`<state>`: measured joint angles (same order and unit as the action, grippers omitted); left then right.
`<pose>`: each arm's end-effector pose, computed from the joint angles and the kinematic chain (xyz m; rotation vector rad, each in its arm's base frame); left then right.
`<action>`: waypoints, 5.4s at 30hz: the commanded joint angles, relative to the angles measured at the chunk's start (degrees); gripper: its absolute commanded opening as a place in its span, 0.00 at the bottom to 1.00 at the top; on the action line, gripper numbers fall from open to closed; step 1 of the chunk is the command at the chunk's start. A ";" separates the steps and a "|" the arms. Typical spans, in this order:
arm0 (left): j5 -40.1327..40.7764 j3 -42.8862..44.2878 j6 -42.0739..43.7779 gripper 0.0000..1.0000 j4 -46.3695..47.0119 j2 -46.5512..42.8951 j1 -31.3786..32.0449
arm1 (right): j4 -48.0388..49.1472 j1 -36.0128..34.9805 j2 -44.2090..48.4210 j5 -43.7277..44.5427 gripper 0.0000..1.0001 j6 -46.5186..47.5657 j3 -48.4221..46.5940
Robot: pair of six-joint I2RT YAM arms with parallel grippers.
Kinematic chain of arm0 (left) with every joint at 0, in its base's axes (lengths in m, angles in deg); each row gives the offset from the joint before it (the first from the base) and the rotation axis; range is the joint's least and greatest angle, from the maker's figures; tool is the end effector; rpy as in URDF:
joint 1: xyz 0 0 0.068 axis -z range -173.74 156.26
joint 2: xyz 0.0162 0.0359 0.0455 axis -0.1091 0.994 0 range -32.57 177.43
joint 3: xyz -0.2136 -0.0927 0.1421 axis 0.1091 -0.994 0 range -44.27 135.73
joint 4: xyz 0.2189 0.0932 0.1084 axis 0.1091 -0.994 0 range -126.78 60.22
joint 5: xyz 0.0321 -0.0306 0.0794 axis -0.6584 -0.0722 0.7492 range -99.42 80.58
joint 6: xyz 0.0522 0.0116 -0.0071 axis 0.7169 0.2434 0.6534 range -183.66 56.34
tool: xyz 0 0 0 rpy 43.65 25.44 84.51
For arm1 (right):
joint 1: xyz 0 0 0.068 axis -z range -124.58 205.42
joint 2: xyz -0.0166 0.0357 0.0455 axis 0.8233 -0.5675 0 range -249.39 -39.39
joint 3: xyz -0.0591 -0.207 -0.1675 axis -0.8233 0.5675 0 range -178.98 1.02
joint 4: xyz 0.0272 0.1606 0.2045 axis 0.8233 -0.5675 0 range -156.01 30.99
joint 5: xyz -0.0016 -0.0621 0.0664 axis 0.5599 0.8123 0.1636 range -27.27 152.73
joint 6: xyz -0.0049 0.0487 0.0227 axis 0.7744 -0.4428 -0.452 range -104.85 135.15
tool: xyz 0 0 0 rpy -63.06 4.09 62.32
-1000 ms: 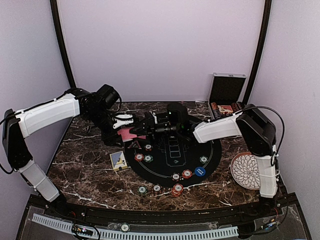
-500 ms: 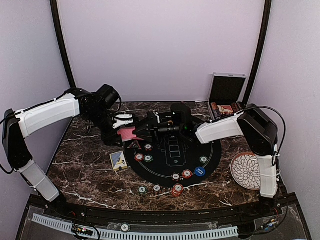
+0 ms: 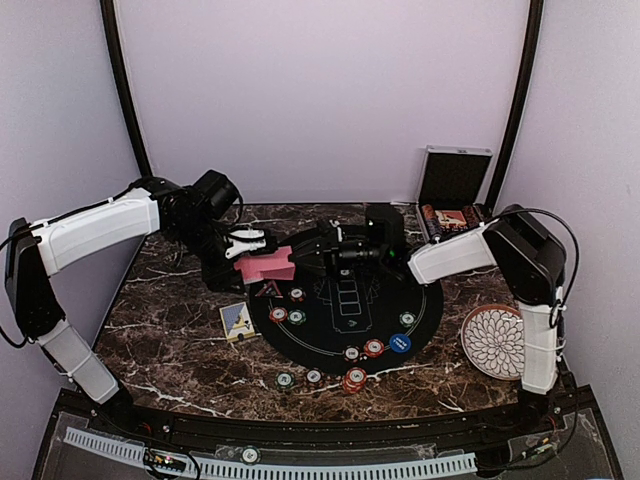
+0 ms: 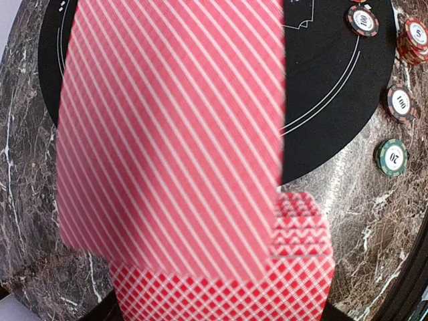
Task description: Distribute texas hold em gaming equipment
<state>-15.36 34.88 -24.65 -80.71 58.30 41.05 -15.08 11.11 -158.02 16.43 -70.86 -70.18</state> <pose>0.2659 -0.1893 0.2892 1.6232 2.1061 -0.1139 0.3074 0.3361 0.1992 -0.0417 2.2606 2.1675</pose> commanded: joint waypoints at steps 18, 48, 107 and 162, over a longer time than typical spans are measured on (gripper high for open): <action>-0.30 -1.02 0.00 0.08 -1.76 -1.13 0.01 | -27.68 19.71 1.30 1.57 0.00 25.37 -4.26; -1.23 -0.54 -0.68 0.08 -2.46 -1.02 0.10 | -63.36 22.07 -15.14 17.08 0.38 46.50 -36.02; -2.80 3.99 -2.55 0.06 -1.22 0.09 0.09 | -7.45 -5.33 -3.72 0.28 0.67 9.53 -8.95; -2.41 2.50 -2.35 0.03 -1.58 -0.66 0.01 | -14.57 -6.13 -5.78 7.47 0.55 11.33 -12.33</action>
<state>-17.89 37.64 -27.45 -82.42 59.56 41.16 -27.32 4.31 -165.97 23.82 -61.25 -84.63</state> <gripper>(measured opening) 0.672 0.562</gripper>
